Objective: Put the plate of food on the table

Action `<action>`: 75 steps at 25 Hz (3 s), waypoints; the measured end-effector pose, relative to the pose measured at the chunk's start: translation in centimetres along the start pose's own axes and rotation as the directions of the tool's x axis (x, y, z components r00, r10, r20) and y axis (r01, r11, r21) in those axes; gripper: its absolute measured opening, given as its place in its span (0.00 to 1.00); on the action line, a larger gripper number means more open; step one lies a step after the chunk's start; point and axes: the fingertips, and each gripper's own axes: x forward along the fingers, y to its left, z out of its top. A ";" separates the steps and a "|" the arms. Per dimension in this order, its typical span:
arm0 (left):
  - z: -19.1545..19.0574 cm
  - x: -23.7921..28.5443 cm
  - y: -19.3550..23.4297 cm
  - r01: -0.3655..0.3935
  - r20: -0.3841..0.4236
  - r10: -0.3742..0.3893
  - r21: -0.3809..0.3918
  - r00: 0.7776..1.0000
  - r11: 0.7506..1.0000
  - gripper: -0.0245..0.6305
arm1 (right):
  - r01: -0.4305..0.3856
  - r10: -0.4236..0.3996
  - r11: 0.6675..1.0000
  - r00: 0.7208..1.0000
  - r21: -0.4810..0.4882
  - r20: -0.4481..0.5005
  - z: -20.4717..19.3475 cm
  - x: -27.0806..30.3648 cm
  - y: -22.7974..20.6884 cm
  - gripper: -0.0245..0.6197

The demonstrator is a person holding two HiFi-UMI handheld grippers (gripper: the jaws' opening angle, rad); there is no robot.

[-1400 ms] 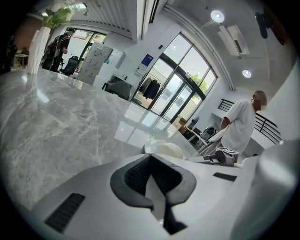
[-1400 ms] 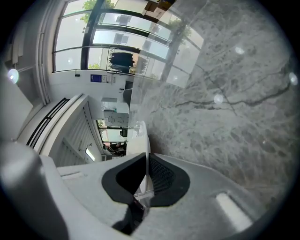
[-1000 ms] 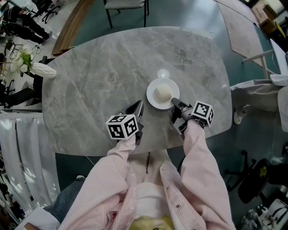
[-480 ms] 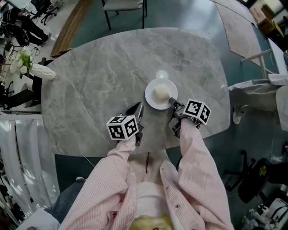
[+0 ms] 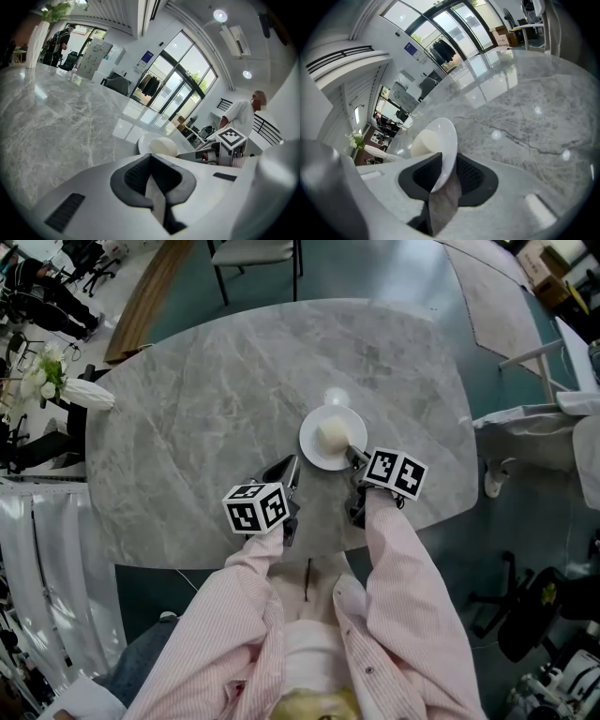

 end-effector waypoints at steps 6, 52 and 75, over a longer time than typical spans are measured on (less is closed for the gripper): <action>-0.3 0.1 -0.3 0.005 -0.008 -0.005 0.010 1.000 1.000 0.03 | 0.035 -0.035 0.998 0.999 -0.056 0.002 -0.2 0.0 0.0 0.18; 6.0 -7.4 -7.2 0.074 0.196 -0.129 0.265 0.972 0.961 0.03 | -0.183 0.279 0.827 0.955 -0.531 0.105 1.4 -9.0 10.1 0.05; 14.1 -15.6 -8.7 -0.097 0.471 -0.109 0.392 0.875 0.915 0.03 | -0.270 0.573 0.692 0.769 -0.669 0.283 5.4 -17.8 16.8 0.05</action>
